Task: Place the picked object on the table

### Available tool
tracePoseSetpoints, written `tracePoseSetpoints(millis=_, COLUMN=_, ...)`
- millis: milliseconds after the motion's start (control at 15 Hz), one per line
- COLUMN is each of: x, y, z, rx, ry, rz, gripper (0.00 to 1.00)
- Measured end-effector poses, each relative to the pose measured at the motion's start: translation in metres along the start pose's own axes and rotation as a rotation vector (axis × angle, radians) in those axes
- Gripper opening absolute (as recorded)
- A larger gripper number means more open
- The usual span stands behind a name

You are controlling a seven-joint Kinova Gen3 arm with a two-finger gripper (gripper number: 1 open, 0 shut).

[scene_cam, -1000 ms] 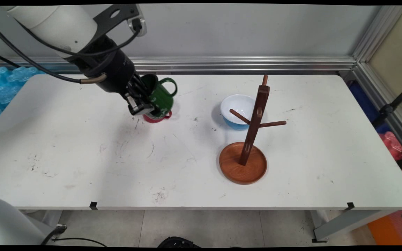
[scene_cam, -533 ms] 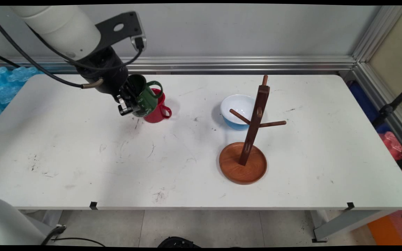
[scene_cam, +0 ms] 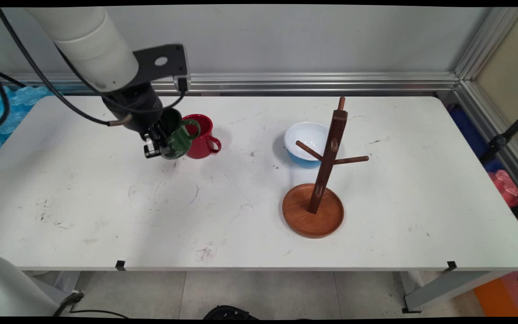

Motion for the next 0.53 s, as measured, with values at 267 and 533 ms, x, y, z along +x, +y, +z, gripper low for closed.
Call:
tracePoseSetpoints(millis=267, x=-0.004, y=-0.004, z=0.017, rx=-0.021, ry=-0.040, rz=0.026, gripper=0.00)
tracePoseSetpoints(millis=533, x=-0.010, y=-0.009, z=0.036, rx=-0.037, ry=-0.069, rz=0.057, gripper=0.00)
